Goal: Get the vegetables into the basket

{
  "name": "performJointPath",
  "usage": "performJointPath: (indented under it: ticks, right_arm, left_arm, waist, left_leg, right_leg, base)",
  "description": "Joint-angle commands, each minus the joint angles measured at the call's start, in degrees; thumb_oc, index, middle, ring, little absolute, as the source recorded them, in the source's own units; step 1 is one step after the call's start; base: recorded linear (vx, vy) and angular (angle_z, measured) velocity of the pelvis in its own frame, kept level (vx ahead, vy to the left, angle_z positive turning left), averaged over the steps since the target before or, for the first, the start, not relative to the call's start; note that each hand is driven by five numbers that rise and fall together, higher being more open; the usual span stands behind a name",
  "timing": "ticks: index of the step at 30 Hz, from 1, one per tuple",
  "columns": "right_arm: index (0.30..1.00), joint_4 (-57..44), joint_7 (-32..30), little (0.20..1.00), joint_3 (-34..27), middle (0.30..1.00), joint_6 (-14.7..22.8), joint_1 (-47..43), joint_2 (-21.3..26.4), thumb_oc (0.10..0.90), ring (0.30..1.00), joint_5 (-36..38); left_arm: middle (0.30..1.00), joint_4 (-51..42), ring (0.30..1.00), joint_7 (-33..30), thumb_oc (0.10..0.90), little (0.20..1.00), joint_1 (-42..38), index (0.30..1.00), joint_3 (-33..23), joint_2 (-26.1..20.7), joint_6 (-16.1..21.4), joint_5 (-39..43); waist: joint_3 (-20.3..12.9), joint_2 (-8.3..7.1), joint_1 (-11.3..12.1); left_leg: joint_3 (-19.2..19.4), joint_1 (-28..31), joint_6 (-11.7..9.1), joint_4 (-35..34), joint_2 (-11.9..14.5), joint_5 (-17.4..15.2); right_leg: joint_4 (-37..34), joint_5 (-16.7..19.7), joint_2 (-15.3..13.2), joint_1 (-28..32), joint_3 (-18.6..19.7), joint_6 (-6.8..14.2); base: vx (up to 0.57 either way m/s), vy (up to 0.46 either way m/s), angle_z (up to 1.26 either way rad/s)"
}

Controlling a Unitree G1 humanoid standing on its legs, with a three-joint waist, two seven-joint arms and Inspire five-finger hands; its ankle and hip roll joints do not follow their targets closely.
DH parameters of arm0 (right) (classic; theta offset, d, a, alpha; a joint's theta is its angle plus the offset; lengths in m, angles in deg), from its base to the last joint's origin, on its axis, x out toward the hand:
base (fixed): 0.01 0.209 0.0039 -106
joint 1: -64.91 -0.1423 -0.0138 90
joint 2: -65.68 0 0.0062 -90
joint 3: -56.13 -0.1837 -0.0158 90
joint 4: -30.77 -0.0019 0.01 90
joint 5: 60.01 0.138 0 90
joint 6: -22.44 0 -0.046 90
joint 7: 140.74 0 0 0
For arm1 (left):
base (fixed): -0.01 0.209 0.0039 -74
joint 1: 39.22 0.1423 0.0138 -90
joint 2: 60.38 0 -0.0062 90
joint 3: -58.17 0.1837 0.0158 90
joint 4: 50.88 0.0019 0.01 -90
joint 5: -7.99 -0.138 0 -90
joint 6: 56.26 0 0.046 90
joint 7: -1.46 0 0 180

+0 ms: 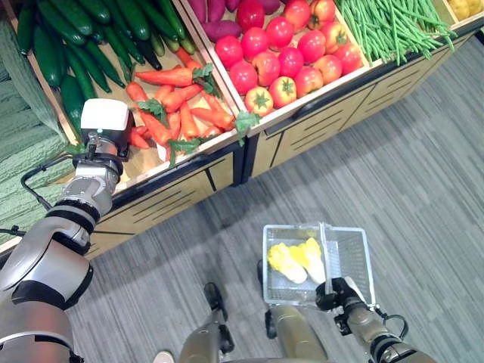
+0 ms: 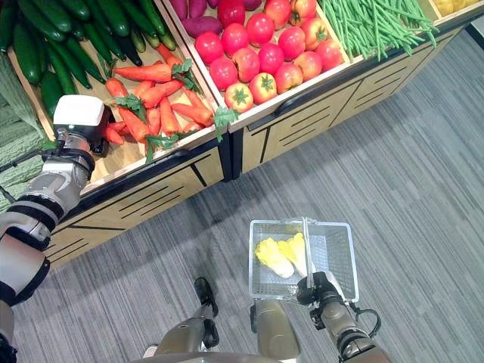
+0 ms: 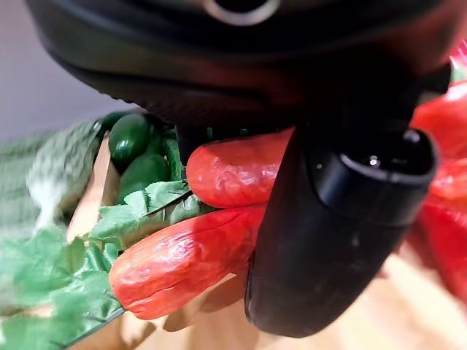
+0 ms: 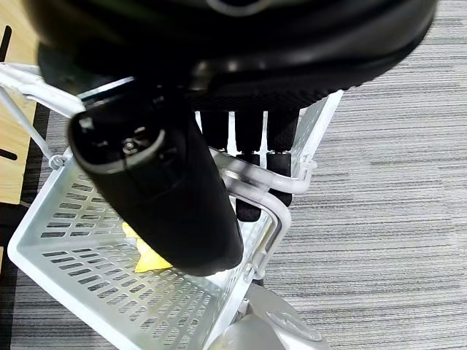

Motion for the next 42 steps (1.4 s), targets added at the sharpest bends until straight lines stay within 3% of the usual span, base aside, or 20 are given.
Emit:
performJointPath:
  ticks: [1, 5, 14, 21, 28, 37, 42]
  right_arm:
    - [0.300, 2.87, -0.61, 0.300, 1.36, 0.300, -1.92, 6.48, 1.10, 0.400, 0.300, -0.37]
    - [0.300, 2.27, 0.03, 0.300, -0.92, 0.300, -2.56, 7.97, 0.85, 0.400, 0.300, -1.99]
    - [0.300, 2.07, 1.39, 0.300, -2.33, 0.300, -3.54, 9.64, 0.96, 0.400, 0.300, -4.52]
    - [0.300, 2.49, 1.83, 0.300, -2.78, 0.300, -3.94, 10.10, 0.68, 0.400, 0.300, -4.90]
    - [0.300, 2.53, 2.12, 0.300, -4.31, 0.300, -4.20, 10.86, 0.32, 0.400, 0.300, -4.41]
    - [0.300, 3.37, 2.55, 0.300, -5.71, 0.300, -4.97, 10.45, -0.33, 0.400, 0.300, -5.74]
    - [0.300, 3.47, 2.67, 0.300, -5.88, 0.300, -5.20, 10.22, -1.00, 0.400, 0.300, -6.15]
  left_arm:
    - [0.300, -5.90, 0.300, -6.34, 0.400, 0.300, 1.99, 0.300, -7.78, -0.78, 1.00, 3.76]
    - [0.300, -20.23, 0.300, -6.96, 0.400, 0.300, 13.73, 0.300, -17.20, -0.27, 2.31, 3.50]
    - [0.300, -29.12, 0.300, -5.33, 0.400, 0.300, 24.69, 0.300, -26.22, -0.04, 2.80, 2.03]
    - [0.300, -30.88, 0.300, -4.63, 0.400, 0.300, 27.95, 0.300, -28.98, 0.71, 2.87, 2.40]
    - [0.300, -39.93, 0.300, -3.27, 0.400, 0.300, 34.89, 0.300, -32.93, 3.34, 5.00, 3.43]
    - [0.300, -50.77, 0.300, -0.25, 0.400, 0.300, 45.56, 0.300, -37.91, 8.91, 7.88, 8.98]
    - [0.300, -56.15, 0.300, 1.96, 0.400, 0.300, 49.79, 0.300, -39.63, 12.53, 10.44, 17.22]
  waist:
    - [-0.78, -0.20, 1.37]
    - [-2.01, -0.55, 2.43]
    - [-3.96, -1.38, 2.96]
    - [-4.60, -1.81, 3.20]
    - [-5.50, -1.61, 4.06]
    - [-8.41, -0.89, 5.61]
    - [-9.32, -0.80, 6.01]
  left_leg:
    - [-4.36, 0.10, -1.27, 0.06, 0.67, -1.43]
    - [-5.34, 3.42, -1.07, 0.06, 0.51, -2.71]
    - [-5.52, 7.56, -0.87, 0.06, 0.57, -4.04]
    - [-5.69, 7.89, -0.68, 0.06, 0.50, -3.96]
    - [-6.34, 9.82, -0.38, 0.06, 0.30, -4.69]
    - [-8.85, 14.52, 0.71, 0.06, -0.95, -6.27]
    - [-9.65, 15.64, 1.42, 0.06, -1.78, -6.69]
  right_leg:
    - [-0.12, -3.52, -3.49, 1.91, -4.15, 4.79]
    - [-0.12, -4.93, -3.58, 5.64, -4.90, 4.47]
    - [-0.12, -6.16, -3.41, 9.90, -5.28, 4.37]
    - [-0.12, -6.26, -3.42, 10.34, -5.26, 4.29]
    - [-0.12, -6.96, -3.65, 12.68, -5.86, 4.33]
    - [0.81, -8.88, -4.68, 18.52, -8.27, 4.50]
    - [1.63, -9.41, -5.36, 19.65, -8.74, 4.71]
  base:
    - [0.00, 0.000, 0.00]
    - [0.02, 0.029, 0.09]
    - [0.01, 0.028, 0.07]
    - [-0.01, 0.007, 0.01]
    - [0.00, 0.002, 0.01]
    - [-0.03, 0.048, 0.19]
    - [-0.03, 0.057, 0.16]
